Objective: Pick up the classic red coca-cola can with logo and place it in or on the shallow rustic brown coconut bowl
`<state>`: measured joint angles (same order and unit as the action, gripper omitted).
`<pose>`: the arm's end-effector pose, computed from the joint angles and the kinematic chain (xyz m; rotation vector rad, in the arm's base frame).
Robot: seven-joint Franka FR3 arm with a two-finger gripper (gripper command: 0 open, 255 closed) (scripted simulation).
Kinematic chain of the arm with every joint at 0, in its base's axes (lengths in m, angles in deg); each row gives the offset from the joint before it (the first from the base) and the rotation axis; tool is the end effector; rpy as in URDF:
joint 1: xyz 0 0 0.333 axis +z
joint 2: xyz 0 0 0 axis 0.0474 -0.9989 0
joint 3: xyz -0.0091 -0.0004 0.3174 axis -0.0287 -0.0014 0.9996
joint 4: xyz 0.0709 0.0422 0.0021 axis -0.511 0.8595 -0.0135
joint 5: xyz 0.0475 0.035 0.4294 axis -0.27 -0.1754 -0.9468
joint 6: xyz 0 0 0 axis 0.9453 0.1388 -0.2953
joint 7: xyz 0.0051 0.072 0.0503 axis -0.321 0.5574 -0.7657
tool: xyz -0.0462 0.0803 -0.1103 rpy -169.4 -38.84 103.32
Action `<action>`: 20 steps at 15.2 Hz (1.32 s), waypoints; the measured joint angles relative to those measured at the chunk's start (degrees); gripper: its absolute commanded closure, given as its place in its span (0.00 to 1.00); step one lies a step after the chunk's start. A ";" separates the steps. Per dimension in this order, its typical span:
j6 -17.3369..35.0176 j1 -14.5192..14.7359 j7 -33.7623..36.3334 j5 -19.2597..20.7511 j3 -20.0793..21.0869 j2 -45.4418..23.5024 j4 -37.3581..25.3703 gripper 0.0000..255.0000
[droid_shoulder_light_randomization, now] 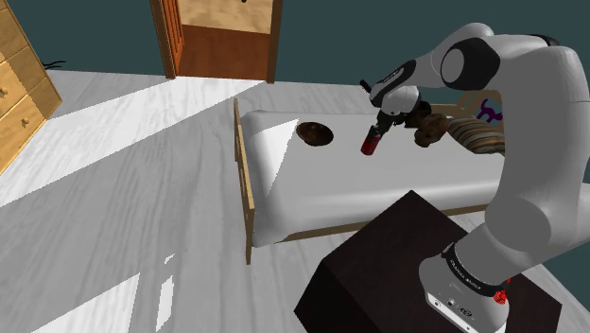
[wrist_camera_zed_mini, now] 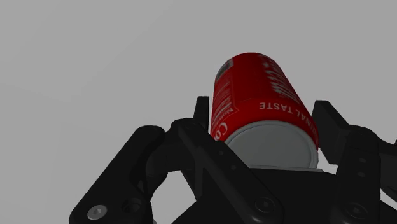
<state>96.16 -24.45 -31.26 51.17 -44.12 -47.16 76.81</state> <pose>0.5604 -0.4183 0.0804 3.1323 -0.0336 0.0094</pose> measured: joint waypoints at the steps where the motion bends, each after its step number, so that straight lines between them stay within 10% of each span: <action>1: 0.01 -0.01 0.00 0.00 -0.01 0.00 -0.01 1.00; 20: -4.35 1.33 1.08 1.67 -1.63 5.59 1.29 1.00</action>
<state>91.81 -23.12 -30.17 52.85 -45.75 -41.57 78.10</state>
